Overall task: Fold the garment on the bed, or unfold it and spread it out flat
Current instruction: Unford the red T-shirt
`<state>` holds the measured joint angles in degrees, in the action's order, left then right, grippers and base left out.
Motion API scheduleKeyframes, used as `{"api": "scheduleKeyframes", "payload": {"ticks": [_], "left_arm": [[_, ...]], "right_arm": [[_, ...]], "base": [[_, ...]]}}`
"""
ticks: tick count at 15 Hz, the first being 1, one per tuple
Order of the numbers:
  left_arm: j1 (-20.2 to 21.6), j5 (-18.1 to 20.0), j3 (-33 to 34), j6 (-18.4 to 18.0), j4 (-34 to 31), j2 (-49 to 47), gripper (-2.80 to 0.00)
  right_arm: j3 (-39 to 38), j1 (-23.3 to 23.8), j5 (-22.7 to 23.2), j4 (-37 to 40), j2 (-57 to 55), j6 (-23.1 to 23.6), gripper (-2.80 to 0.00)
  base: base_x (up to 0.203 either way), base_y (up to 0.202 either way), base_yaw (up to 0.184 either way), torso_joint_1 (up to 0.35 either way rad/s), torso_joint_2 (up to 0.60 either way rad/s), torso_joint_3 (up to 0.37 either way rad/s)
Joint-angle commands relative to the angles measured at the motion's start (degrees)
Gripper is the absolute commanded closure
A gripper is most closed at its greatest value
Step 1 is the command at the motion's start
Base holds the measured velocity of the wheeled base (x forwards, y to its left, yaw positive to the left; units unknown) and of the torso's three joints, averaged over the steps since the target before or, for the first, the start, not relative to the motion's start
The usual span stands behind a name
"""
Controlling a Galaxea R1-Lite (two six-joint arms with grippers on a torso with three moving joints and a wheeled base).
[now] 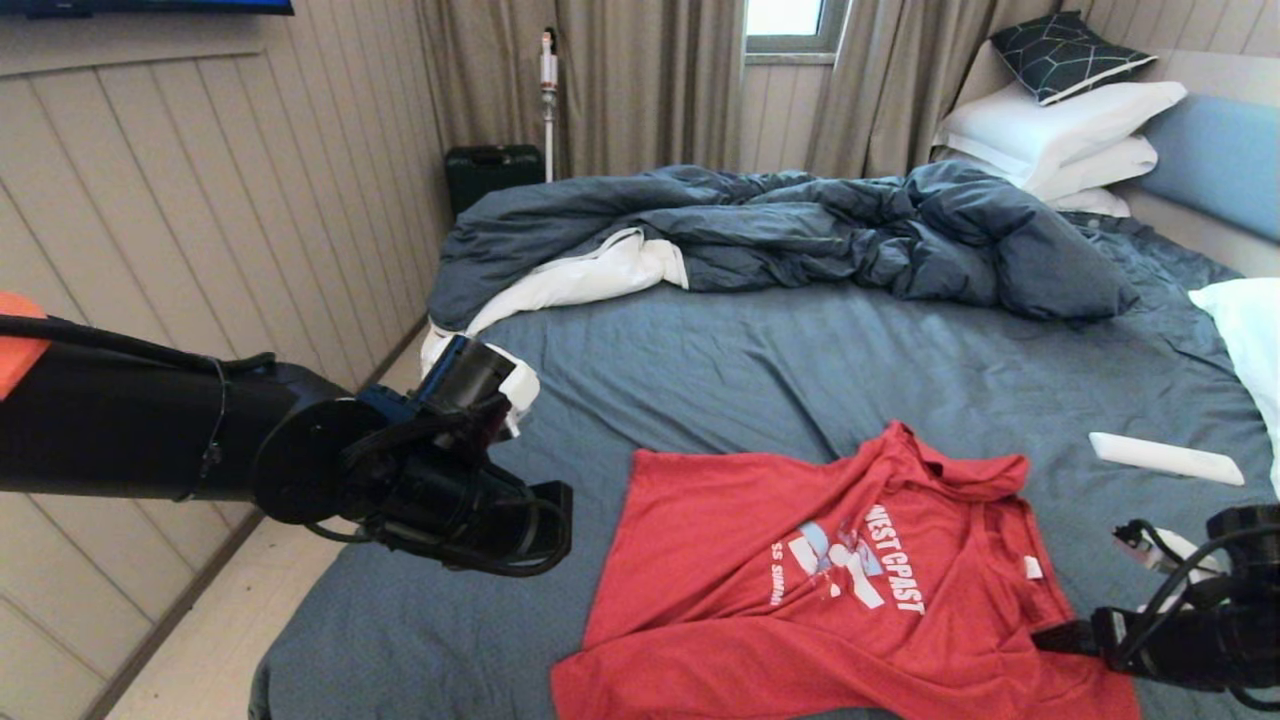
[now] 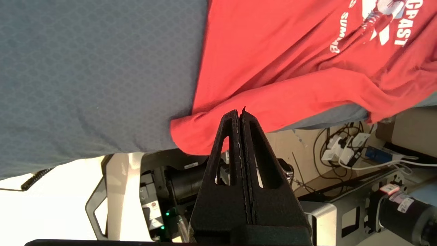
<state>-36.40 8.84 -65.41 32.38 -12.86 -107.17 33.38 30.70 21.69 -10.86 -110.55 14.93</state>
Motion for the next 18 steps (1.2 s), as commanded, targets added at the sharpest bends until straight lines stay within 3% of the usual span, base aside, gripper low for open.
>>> {"api": "scheduleKeyframes", "payload": {"ticks": [1, 2, 3, 8, 18], "left_arm": [[0.0, 0.1, -0.2, 0.2, -0.1, -0.4, 0.00], [0.0, 0.1, -0.2, 0.2, -0.1, -0.4, 0.00], [0.0, 0.1, -0.2, 0.2, -0.1, -0.4, 0.00], [0.0, 0.1, -0.2, 0.2, 0.0, -0.4, 0.00], [-0.1, 0.3, -1.5, -0.5, 0.1, -1.9, 0.00]], "right_arm": [[-0.7, 0.0, 0.1, -0.2, -1.6, 0.1, -2.80], [-0.8, 0.0, 0.0, -0.3, -1.8, -0.1, -2.80], [-0.8, 0.1, 0.1, -0.5, -1.8, 0.0, 0.00], [-2.0, 1.1, -0.1, -0.8, 0.3, 0.0, 0.00], [-2.6, 15.1, -1.5, -0.4, 2.7, 2.9, 0.00]], "base": [[0.000, 0.000, 0.000, 0.000, 0.00, 0.000], [0.000, 0.000, 0.000, 0.000, 0.00, 0.000], [0.000, 0.000, 0.000, 0.000, 0.00, 0.000], [0.000, 0.000, 0.000, 0.000, 0.00, 0.000], [0.000, 0.000, 0.000, 0.000, 0.00, 0.000]]}}
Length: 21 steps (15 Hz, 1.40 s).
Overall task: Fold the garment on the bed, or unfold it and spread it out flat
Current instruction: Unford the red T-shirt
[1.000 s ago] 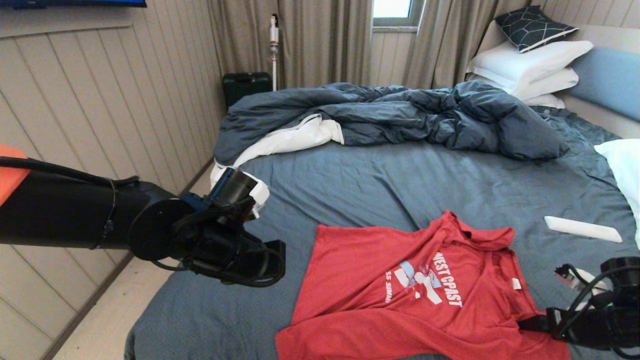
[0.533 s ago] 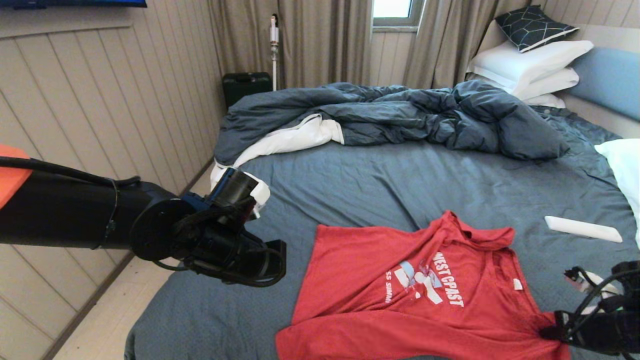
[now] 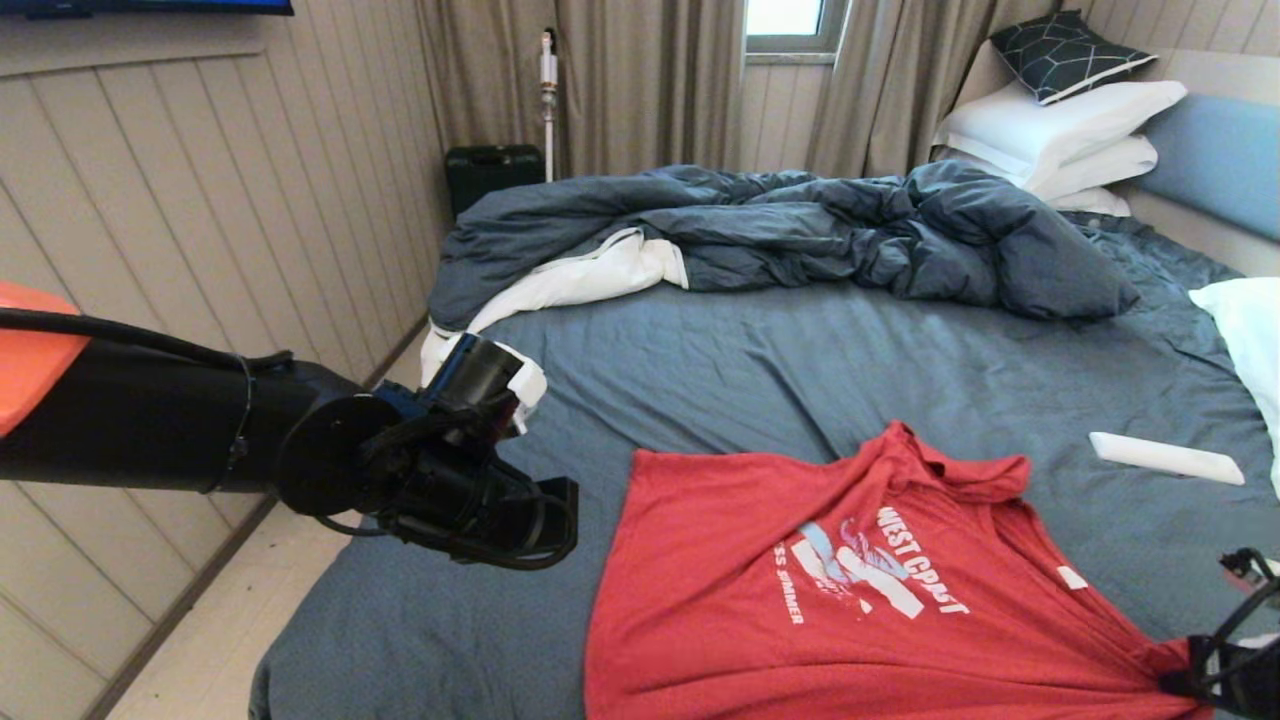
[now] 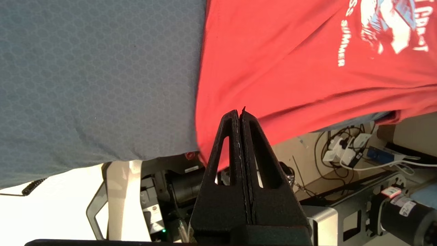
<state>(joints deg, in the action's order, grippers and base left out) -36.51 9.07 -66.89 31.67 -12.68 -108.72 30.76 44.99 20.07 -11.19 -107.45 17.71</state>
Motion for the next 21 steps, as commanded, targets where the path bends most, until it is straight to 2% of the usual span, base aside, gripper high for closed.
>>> {"api": "scheduleKeyframes", "payload": {"ticks": [1, 6, 12, 13, 21], "left_arm": [[0.0, 0.1, 0.0, 0.1, -0.1, -0.4, 0.00], [0.0, 0.2, 0.0, 0.1, 0.1, -0.5, 0.00], [0.0, 0.2, 0.0, 0.1, 0.2, -0.7, 0.00], [0.0, 0.2, 0.0, 0.1, 0.1, -0.6, 0.00], [0.0, 0.2, -1.3, 0.8, -0.4, 1.1, 0.00]], "right_arm": [[0.1, 1.7, 0.0, -0.3, -1.2, 0.1, 0.00], [0.0, 4.3, -1.3, -0.5, -2.7, 0.5, 0.00], [-1.1, 3.6, -1.3, -1.0, -1.9, 0.9, 0.00], [-1.5, 3.6, -1.2, -2.5, -1.8, 1.0, -2.80], [-1.4, 4.3, 1.2, -2.9, 7.9, 1.2, -2.80]], "base": [[0.000, 0.000, 0.000, 0.000, 0.00, 0.000], [0.000, 0.000, 0.000, 0.000, 0.00, 0.000], [0.000, 0.000, 0.000, 0.000, 0.00, 0.000], [0.000, 0.000, 0.000, 0.000, 0.00, 0.000], [0.000, 0.000, 0.000, 0.000, 0.00, 0.000]]}}
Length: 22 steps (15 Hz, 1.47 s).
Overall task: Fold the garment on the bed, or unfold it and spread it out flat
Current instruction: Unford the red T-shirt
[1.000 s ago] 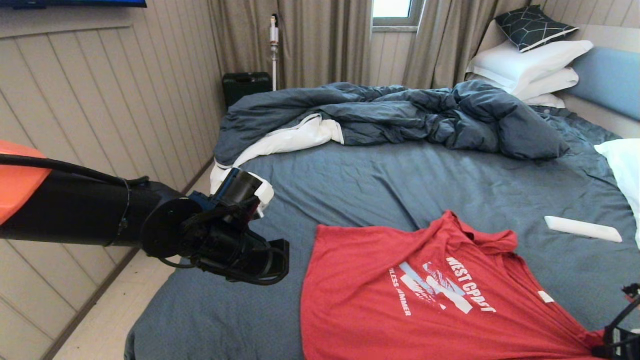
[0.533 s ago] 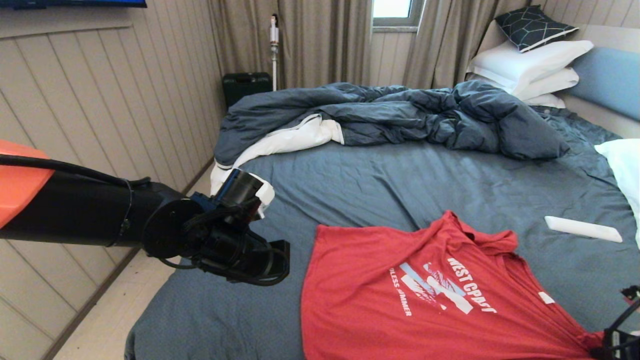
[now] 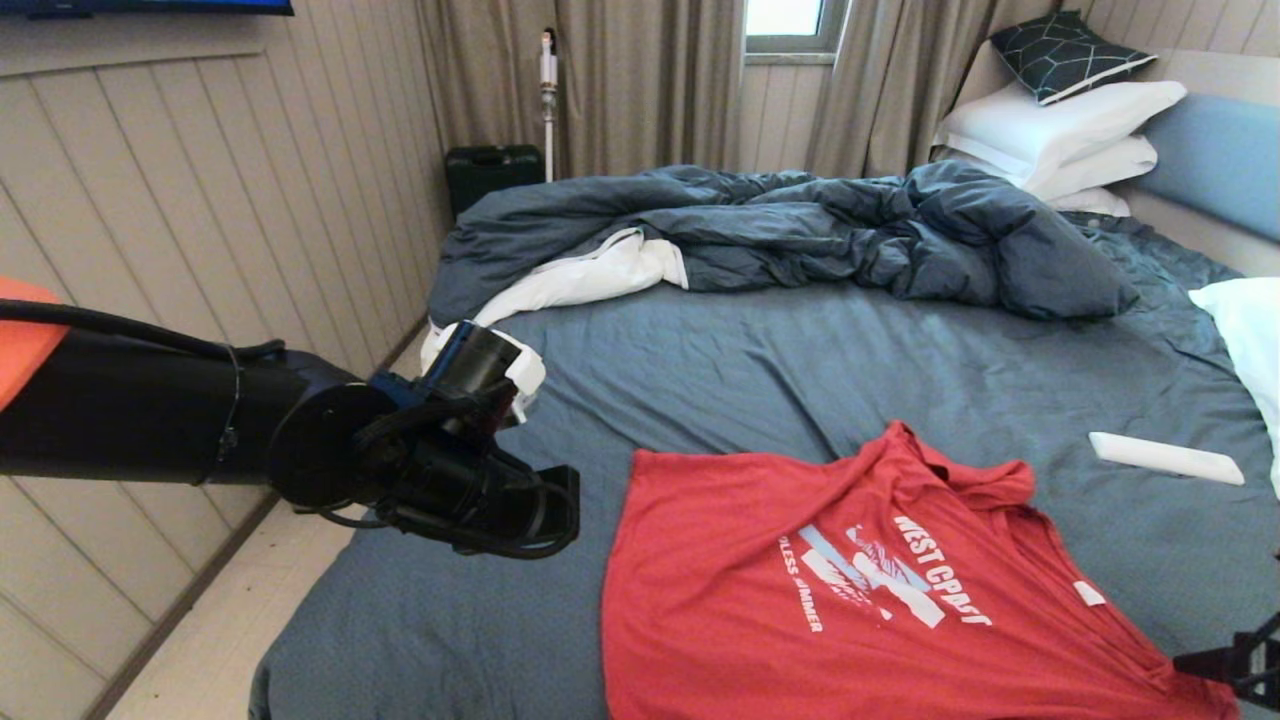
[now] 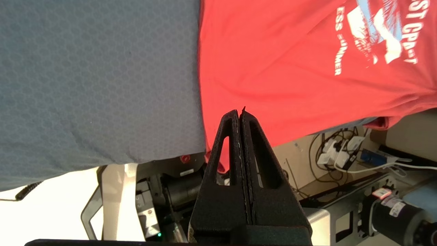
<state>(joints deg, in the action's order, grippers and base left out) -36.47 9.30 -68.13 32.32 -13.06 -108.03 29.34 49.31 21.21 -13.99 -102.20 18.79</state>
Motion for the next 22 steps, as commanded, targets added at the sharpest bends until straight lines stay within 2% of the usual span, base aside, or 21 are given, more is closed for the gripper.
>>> {"api": "scheduleKeyframes", "payload": {"ticks": [1, 3, 4, 6, 9, 13, 15, 17, 19, 22], "left_arm": [[0.0, 0.1, -0.1, 0.3, 0.0, 0.8, 0.00], [0.0, 0.1, 0.0, 0.2, 0.0, 2.3, 0.00], [0.1, 0.1, 0.3, 0.2, 0.0, 3.1, 0.00], [0.1, 0.0, 0.8, 0.2, 0.2, 4.8, 0.00], [0.6, -0.2, 0.8, 0.0, 0.6, 7.2, 0.00], [2.3, -0.1, -0.4, -0.1, 0.0, 10.5, 0.00], [3.9, 0.0, -1.9, -0.1, -1.3, 11.1, 0.00], [4.8, 0.2, -4.3, -0.1, -3.4, 10.7, 0.00], [5.5, 0.4, -9.8, -0.1, -6.3, 8.7, 0.00], [5.8, 3.6, -16.8, 0.0, -10.7, 4.2, 0.00]], "right_arm": [[0.0, -0.2, 0.8, 0.0, 4.7, 0.1, -2.80], [0.3, -0.8, 2.9, 0.3, 8.9, -0.3, -2.80], [0.7, -1.7, 3.9, 0.6, 11.1, -0.7, 0.00], [1.4, -4.9, 5.1, 0.9, 15.3, -2.4, 0.00], [4.5, -11.1, 5.4, 0.9, 19.9, -9.8, 0.00], [10.8, -17.2, 5.4, 1.4, 19.8, -24.9, 0.00], [16.3, -19.9, 5.3, 6.4, 19.1, -30.2, 0.00], [22.0, -21.6, 5.3, 13.1, 17.7, -32.8, 0.00], [27.4, -22.3, 5.3, 18.9, 14.6, -34.3, 0.00], [32.6, -23.3, 5.5, 23.9, 10.6, -35.8, 0.00]], "base": [[0.000, 0.000, 0.000, 0.000, 0.00, 0.000], [0.000, 0.000, 0.000, 0.000, 0.00, 0.000], [0.000, 0.000, 0.000, 0.000, 0.00, 0.000], [0.000, 0.000, 0.000, 0.000, 0.00, 0.000], [0.000, 0.000, 0.000, 0.000, 0.00, 0.000], [0.000, 0.000, 0.000, 0.000, 0.00, 0.000], [0.000, 0.000, 0.000, 0.000, 0.00, 0.000], [0.000, 0.000, 0.000, 0.000, 0.00, 0.000], [0.000, 0.000, 0.000, 0.000, 0.00, 0.000], [0.000, 0.000, 0.000, 0.000, 0.00, 0.000]]}}
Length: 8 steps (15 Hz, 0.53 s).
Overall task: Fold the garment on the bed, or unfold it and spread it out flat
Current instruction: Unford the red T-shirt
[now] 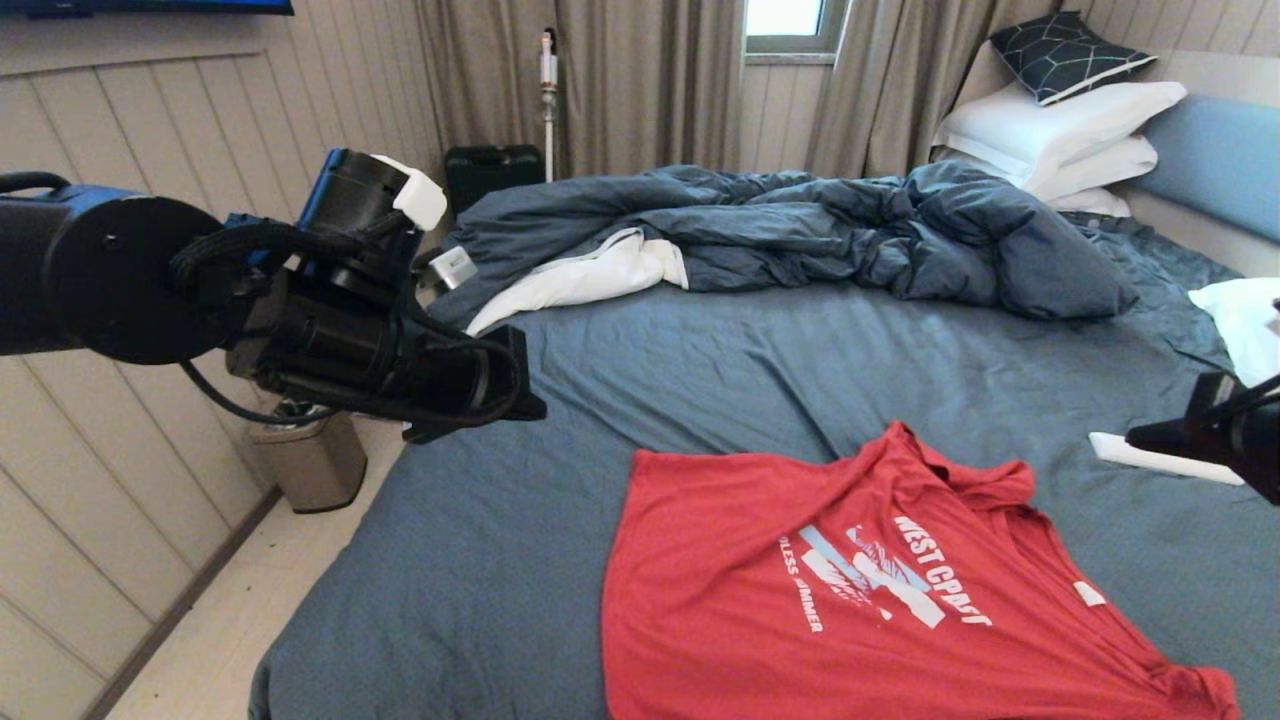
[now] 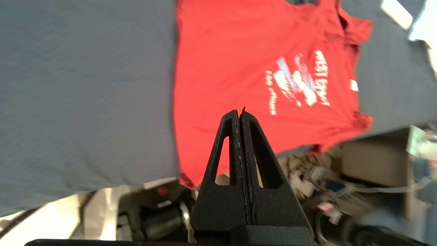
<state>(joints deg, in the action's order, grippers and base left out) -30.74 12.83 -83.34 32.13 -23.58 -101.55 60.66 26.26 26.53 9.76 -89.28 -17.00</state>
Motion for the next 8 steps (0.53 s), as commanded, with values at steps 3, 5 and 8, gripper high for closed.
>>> {"api": "scheduleKeyframes", "payload": {"ticks": [3, 5, 8], "left_arm": [[0.2, 4.3, -4.5, 0.3, -1.2, -7.5, 0.00], [0.2, 4.5, -4.6, 0.3, 1.6, -11.2, 0.00], [0.8, -2.5, -4.6, -0.3, 7.7, -16.5, 0.00]], "right_arm": [[4.5, -2.1, 1.1, 3.8, -5.1, -1.5, 0.00], [4.5, -2.2, 2.7, 3.7, -5.5, -1.2, 0.00], [4.6, -2.1, 3.5, 3.2, -6.3, -0.8, 0.00]], "base": [[0.000, 0.000, 0.000, 0.000, 0.00, 0.000], [0.000, 0.000, 0.000, 0.000, 0.00, 0.000], [0.000, 0.000, 0.000, 0.000, 0.00, 0.000]]}}
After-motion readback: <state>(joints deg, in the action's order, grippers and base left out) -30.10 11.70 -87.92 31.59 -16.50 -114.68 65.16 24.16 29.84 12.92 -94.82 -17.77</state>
